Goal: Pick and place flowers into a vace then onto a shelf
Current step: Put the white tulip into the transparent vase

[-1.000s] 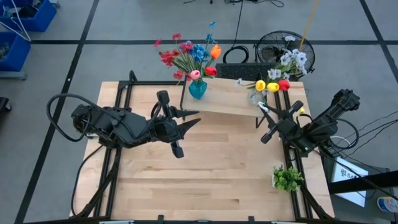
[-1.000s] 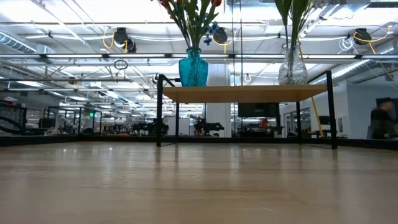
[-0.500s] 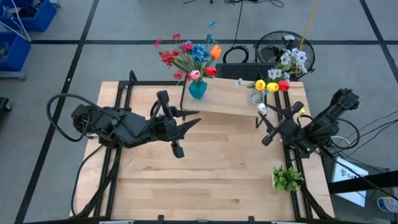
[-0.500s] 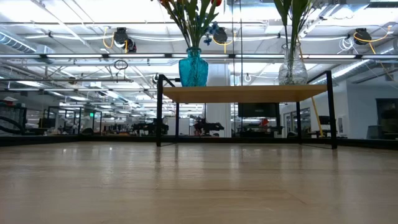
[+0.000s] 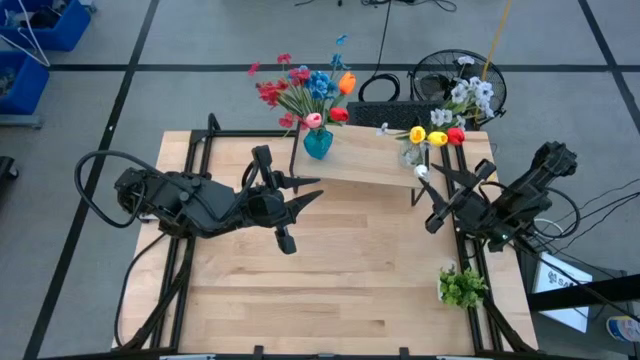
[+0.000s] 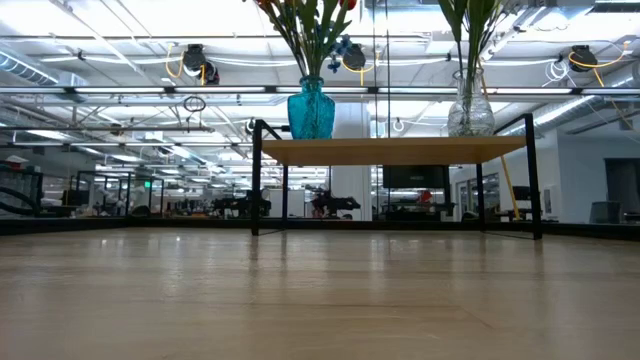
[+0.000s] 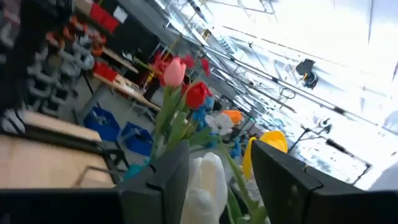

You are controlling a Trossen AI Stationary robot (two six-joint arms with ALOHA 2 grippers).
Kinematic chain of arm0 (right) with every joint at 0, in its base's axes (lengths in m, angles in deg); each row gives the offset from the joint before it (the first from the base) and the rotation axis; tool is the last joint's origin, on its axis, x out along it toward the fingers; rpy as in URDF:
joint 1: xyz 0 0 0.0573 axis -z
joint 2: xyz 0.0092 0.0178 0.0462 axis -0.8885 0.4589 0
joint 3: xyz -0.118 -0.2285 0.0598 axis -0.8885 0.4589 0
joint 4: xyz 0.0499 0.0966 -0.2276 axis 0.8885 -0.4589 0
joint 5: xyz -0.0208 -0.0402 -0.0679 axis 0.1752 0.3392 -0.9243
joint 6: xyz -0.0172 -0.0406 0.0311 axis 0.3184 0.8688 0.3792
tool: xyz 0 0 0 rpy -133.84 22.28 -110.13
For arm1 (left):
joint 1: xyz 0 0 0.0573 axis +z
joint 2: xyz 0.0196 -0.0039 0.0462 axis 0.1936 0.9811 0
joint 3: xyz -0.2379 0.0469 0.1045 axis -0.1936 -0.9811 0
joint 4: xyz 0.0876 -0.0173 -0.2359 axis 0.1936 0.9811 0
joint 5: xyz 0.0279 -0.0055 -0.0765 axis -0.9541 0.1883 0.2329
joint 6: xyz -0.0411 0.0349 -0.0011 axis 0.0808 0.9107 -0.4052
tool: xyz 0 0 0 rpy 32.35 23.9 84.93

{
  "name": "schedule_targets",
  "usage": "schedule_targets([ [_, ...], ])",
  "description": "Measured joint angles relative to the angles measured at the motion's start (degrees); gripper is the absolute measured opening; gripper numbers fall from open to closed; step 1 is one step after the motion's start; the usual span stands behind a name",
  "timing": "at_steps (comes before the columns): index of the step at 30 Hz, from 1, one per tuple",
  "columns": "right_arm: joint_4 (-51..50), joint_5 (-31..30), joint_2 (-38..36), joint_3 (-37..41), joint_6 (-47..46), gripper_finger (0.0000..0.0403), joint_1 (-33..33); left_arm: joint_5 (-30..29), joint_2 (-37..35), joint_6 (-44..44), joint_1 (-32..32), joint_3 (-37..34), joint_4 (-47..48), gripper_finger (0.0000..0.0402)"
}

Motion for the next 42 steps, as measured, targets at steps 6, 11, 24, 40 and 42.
schedule_targets([
  [6, -0.02, 2.29, 0.00, 0.00, 5.67, 0.0144, -0.10, 0.00, 0.00, 0.00, 0.00, 0.00, 0.00, 0.0097],
  [11, -0.03, 14.87, 0.02, -0.05, 8.52, 0.0120, -1.35, 0.00, 0.00, 0.05, 0.02, 0.00, 0.00, 0.0097],
  [24, -11.00, 10.50, 0.26, -1.18, -12.07, 0.0010, -0.93, 0.00, 0.00, 2.77, 0.02, 0.00, -0.74, 0.0097],
  [40, -11.52, 1.88, 0.37, -1.16, -11.90, 0.0001, 6.03, 0.09, 0.00, 4.24, 0.02, 0.02, -3.37, 0.0097],
  [42, -10.37, 2.76, 0.45, -1.19, -9.68, 0.0000, 5.54, 0.13, 0.00, 4.24, 0.02, 0.02, -3.36, 0.0097],
])
